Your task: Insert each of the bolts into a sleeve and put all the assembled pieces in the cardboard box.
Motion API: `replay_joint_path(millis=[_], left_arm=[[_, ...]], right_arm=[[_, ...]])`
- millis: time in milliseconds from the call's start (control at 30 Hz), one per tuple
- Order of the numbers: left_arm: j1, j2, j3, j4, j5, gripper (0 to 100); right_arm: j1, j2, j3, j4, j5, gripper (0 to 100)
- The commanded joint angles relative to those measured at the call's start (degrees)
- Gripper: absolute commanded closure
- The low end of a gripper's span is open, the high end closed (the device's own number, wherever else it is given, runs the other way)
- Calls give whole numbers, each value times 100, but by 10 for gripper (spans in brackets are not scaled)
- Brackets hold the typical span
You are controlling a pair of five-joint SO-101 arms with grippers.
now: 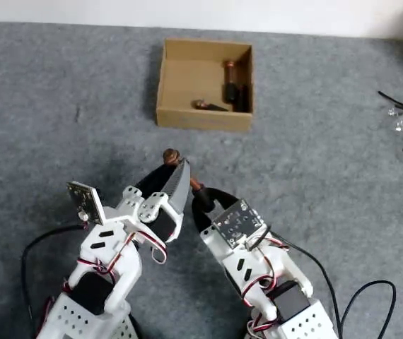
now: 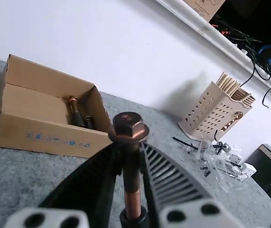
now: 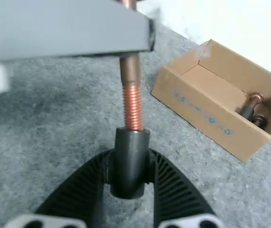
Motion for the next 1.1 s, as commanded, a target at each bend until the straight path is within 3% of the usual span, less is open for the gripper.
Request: replay_joint_path(millis=[0, 267, 500, 1067], left_arm=[[92, -66, 110, 0, 0, 993], [356, -57, 110, 352, -9, 993], [1059, -66, 110, 818, -985, 993], [602, -75, 110, 782, -967, 993]], right_arm=[[-48, -136, 532, -224, 79, 994], [251, -136, 505, -242, 79, 994], [233, -136, 523, -242, 79, 994], [251, -136, 523, -242, 88, 994]])
